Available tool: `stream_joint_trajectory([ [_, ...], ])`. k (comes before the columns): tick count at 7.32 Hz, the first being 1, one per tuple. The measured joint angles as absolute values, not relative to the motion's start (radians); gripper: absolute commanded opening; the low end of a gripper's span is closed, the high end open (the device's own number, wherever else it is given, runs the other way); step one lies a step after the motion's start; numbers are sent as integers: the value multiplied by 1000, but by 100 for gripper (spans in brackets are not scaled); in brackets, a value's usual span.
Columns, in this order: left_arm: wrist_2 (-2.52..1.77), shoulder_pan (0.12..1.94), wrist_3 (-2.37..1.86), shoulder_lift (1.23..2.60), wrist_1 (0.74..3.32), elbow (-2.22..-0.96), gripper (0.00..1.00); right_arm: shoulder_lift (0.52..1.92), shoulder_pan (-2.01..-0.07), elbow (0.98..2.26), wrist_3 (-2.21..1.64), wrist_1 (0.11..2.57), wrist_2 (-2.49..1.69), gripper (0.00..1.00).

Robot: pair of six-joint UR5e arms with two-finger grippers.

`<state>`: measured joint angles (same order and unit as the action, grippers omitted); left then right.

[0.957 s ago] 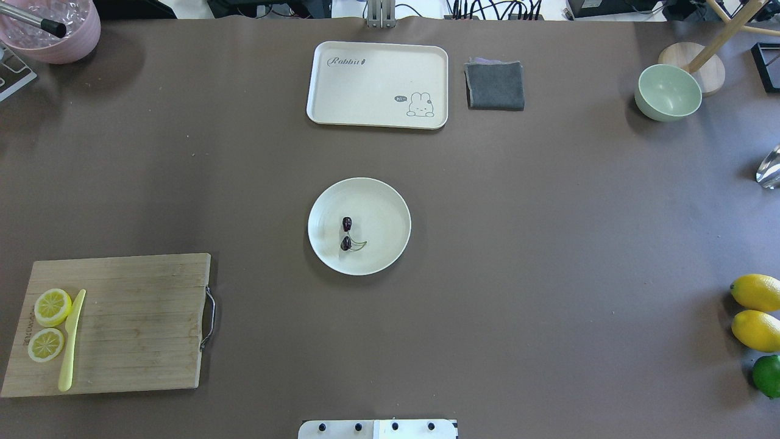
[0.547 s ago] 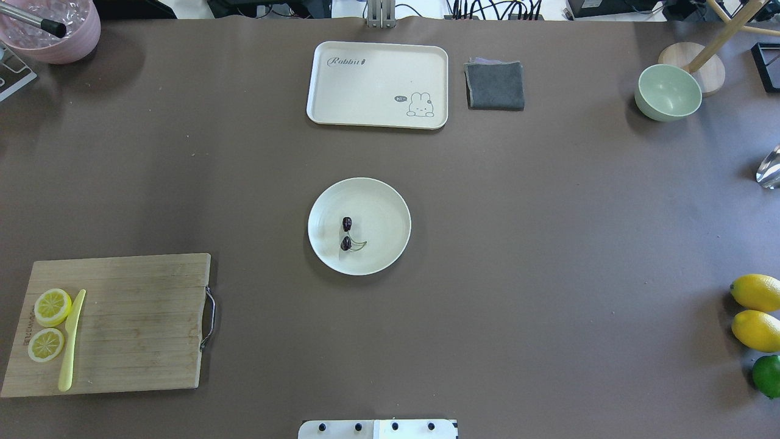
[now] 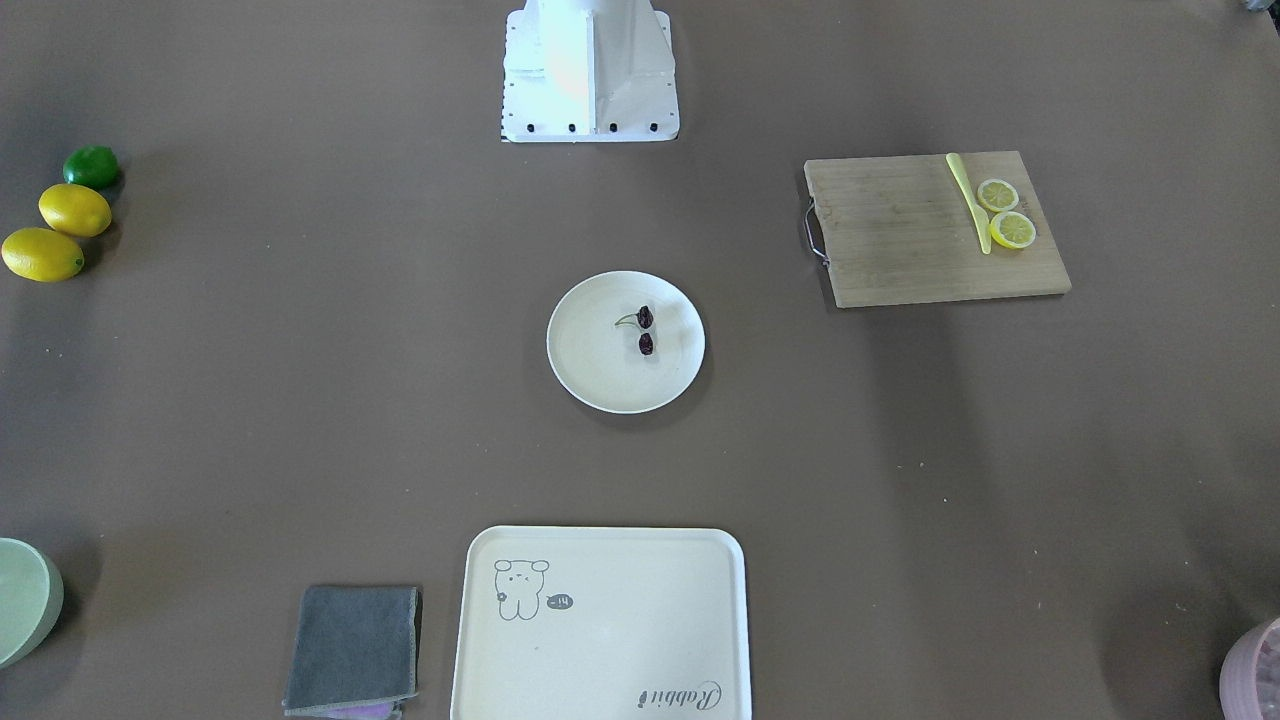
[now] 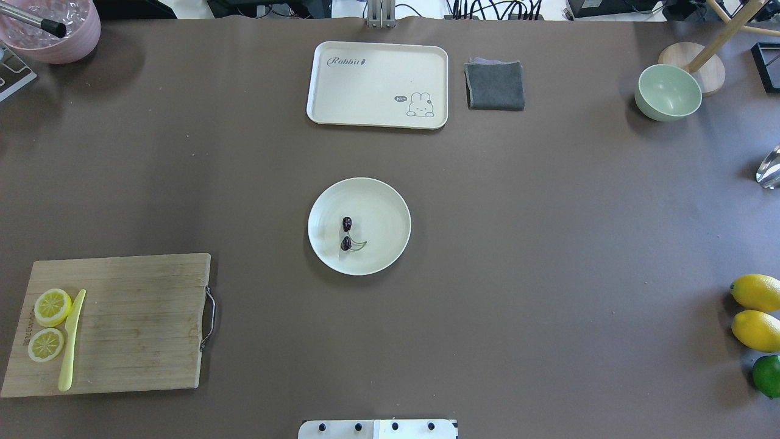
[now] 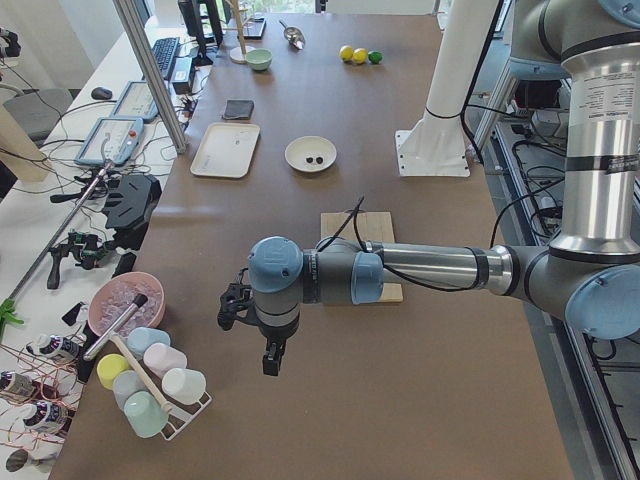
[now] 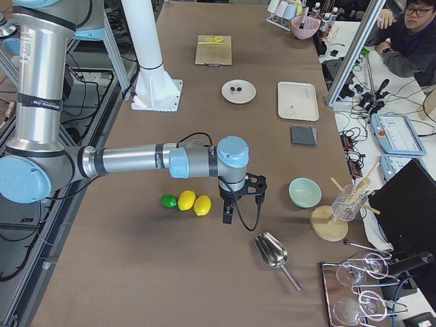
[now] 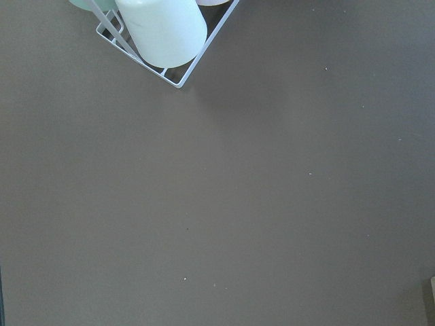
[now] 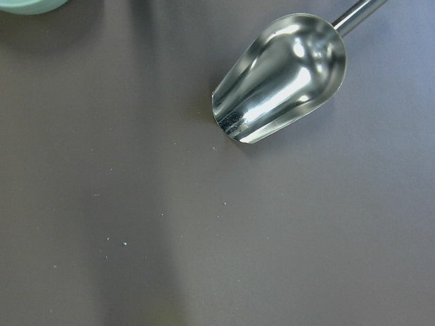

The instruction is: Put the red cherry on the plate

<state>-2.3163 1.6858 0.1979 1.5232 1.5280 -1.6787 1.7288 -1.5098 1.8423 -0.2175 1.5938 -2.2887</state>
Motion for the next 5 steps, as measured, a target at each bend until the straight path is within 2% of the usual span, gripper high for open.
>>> stream_joint_trajectory([
  [5,-2315,1685,198,1523,1539,-1677,98,1732,-1508,1834,-219,1590,-2289,100],
])
